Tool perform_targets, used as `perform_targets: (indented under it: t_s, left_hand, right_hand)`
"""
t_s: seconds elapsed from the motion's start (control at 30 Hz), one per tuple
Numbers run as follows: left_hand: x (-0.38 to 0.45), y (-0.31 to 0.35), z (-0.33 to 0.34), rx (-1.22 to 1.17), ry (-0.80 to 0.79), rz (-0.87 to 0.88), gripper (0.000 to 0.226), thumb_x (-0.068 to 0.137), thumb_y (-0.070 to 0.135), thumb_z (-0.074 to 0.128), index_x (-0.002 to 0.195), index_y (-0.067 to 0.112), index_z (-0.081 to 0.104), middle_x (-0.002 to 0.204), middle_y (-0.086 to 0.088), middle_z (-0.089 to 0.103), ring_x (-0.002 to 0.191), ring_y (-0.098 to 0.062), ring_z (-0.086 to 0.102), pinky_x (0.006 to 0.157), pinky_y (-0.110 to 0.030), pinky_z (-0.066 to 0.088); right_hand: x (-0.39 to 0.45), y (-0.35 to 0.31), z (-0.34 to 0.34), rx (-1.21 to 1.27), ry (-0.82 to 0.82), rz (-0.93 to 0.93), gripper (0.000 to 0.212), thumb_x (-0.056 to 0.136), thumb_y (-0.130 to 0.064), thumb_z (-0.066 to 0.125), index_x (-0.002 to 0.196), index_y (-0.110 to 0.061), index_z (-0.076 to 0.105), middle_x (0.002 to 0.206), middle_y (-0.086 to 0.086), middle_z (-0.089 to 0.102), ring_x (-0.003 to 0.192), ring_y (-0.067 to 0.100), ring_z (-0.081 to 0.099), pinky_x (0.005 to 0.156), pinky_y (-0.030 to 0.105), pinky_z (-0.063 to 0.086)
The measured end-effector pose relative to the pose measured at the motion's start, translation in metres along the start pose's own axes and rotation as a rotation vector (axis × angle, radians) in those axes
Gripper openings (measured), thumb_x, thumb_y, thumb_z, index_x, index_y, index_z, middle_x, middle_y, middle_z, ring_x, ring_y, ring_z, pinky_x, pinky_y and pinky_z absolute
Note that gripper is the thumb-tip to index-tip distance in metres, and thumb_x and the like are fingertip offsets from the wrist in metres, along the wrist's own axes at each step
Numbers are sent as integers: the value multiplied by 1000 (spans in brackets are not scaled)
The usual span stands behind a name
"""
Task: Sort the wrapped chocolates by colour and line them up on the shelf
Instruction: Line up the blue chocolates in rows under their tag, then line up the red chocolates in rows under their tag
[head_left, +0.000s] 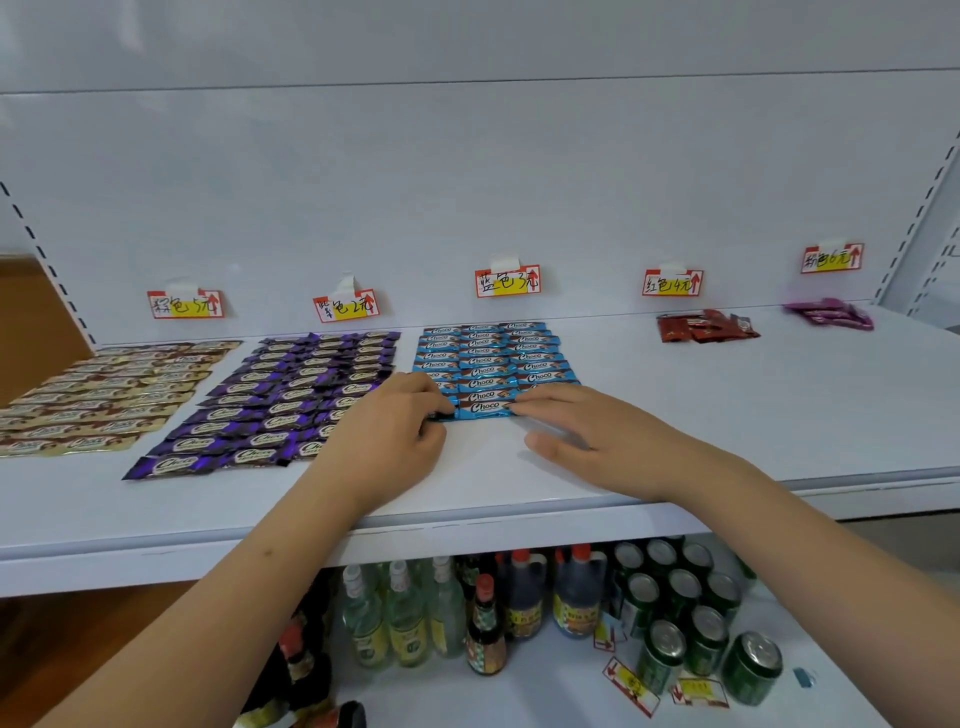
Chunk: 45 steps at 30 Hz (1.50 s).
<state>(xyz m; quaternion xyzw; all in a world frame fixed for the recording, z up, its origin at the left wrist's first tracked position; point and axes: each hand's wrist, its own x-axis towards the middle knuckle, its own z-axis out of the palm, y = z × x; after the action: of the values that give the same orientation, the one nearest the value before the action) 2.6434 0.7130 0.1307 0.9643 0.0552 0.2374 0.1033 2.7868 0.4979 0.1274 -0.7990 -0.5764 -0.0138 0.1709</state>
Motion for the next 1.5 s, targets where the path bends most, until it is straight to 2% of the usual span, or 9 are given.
perform_targets:
  t_s: [0.1, 0.27, 0.43, 0.73, 0.87, 1.0, 1.17, 1.33, 1.5]
  left_hand:
    - [2, 3, -2, -28, 94, 26, 32, 89, 14, 48, 110, 15, 72, 111, 7, 61, 103, -15, 55, 85, -32, 49]
    - [28, 46, 7, -161, 99, 31, 41, 86, 31, 41, 115, 20, 67, 112, 12, 56, 103, -11, 56, 85, -22, 43]
    - [99, 123, 51, -222, 48, 109, 41, 87, 33, 38, 117, 26, 65, 114, 11, 56, 104, -8, 56, 89, -29, 47]
    - [252, 187, 171, -142, -103, -19, 31, 92, 27, 43, 118, 16, 57, 115, -5, 51, 111, -26, 45, 91, -42, 45]
    - [279, 178, 202, -119, -140, 17, 45, 99, 34, 40, 142, 24, 44, 140, 1, 46, 123, -24, 41, 100, -39, 40]
    - [281, 170, 210, -77, -185, 52, 46, 100, 40, 37, 146, 32, 41, 145, 11, 42, 128, -19, 38, 104, -34, 34]
    - [275, 166, 196, -98, -182, 8, 48, 96, 41, 41, 141, 25, 46, 130, 6, 45, 114, -19, 38, 99, -33, 35]
    - [269, 158, 178, -280, -273, -29, 28, 93, 29, 57, 120, 30, 63, 105, 10, 50, 92, -3, 48, 78, -14, 38]
    - [270, 158, 169, -408, -281, -145, 14, 93, 29, 61, 103, 31, 71, 97, 17, 66, 89, -2, 61, 76, -14, 46]
  right_hand:
    - [-6, 5, -9, 76, 106, 55, 57, 98, -54, 34, 147, -25, 42, 150, -13, 37, 137, 0, 32, 116, 24, 25]
    - [-26, 50, -55, -4, 342, 209, 44, 100, -41, 46, 141, -25, 48, 140, -12, 46, 128, 3, 41, 102, 16, 30]
    - [-34, 142, -100, 28, 490, 456, 38, 97, -28, 52, 134, -23, 54, 131, -6, 50, 117, 13, 52, 96, 28, 42]
    - [-6, 287, -115, 4, 201, 557, 34, 102, -26, 40, 131, -22, 57, 130, 3, 51, 120, 21, 50, 102, 38, 40]
    - [4, 315, -94, -71, 116, 505, 35, 99, -31, 44, 131, -24, 58, 124, 3, 54, 118, 23, 49, 101, 36, 39]
    - [7, 323, -85, 17, 117, 466, 38, 97, -31, 52, 134, -31, 56, 129, 0, 51, 120, 23, 39, 109, 35, 30]
    - [7, 318, -94, 200, 91, 367, 30, 85, -20, 64, 111, -34, 68, 110, -6, 58, 108, 14, 50, 98, 29, 40]
    - [2, 305, -105, 362, 74, 327, 25, 83, -15, 70, 98, -35, 74, 90, -6, 69, 76, 2, 58, 72, 14, 46]
    - [-2, 309, -111, 408, 106, 364, 16, 87, -21, 72, 94, -35, 77, 91, -22, 72, 86, -9, 62, 70, 7, 44]
